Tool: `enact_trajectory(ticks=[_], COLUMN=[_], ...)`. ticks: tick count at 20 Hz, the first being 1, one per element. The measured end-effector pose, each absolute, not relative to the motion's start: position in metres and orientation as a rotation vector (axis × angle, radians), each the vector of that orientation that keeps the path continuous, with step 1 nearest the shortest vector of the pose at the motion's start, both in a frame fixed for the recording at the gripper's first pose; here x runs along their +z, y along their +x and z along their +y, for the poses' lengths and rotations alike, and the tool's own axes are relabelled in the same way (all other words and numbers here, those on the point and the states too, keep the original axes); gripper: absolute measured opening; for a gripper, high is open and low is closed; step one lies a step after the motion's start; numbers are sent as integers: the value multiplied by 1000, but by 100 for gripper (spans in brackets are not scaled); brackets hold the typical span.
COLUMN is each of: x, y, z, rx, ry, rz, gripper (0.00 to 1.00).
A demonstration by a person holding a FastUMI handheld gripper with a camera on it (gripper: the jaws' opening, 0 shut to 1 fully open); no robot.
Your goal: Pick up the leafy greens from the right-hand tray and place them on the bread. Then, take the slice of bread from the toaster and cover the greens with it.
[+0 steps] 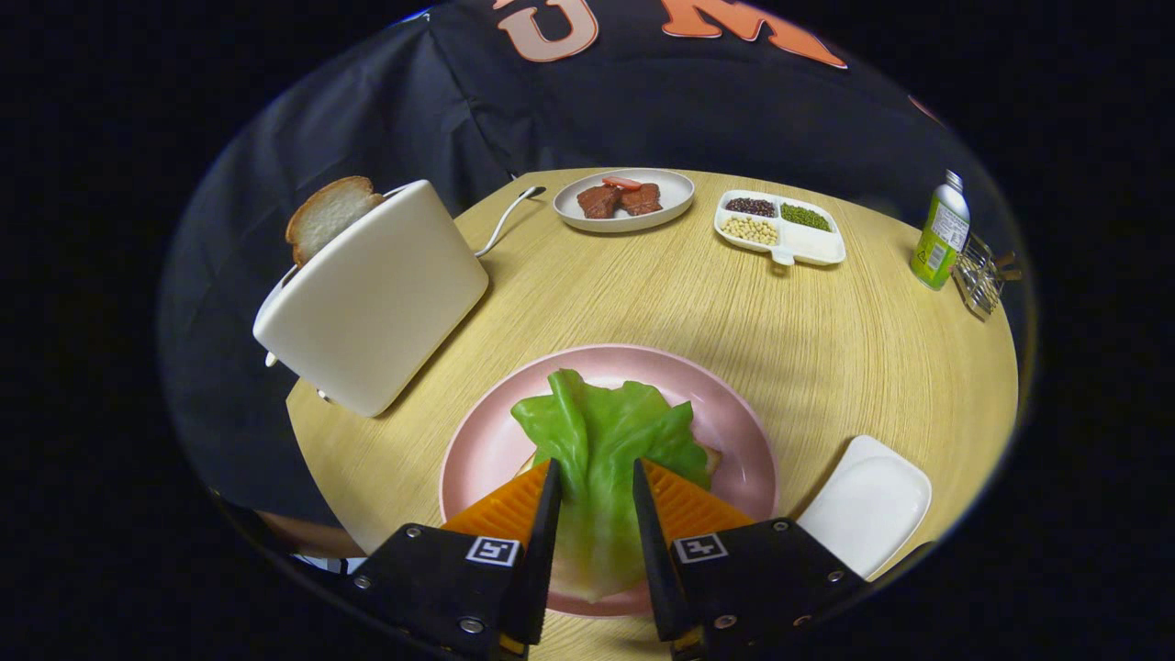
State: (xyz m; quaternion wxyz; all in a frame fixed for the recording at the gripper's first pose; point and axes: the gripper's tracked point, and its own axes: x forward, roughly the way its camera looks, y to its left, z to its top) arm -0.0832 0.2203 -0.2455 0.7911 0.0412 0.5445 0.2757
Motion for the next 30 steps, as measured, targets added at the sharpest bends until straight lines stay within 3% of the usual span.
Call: enact_trajectory(ticks=[8,15,20,25,30], x=[-232,-159,-87,-38,-33], y=[-66,-17,9,23,19], z=[205,222,278,350,417], rx=[508,482,578,700,823], ry=[50,189,256,250,224], rz=[1142,1051,1001,991,1074], gripper=[56,66,78,79,79])
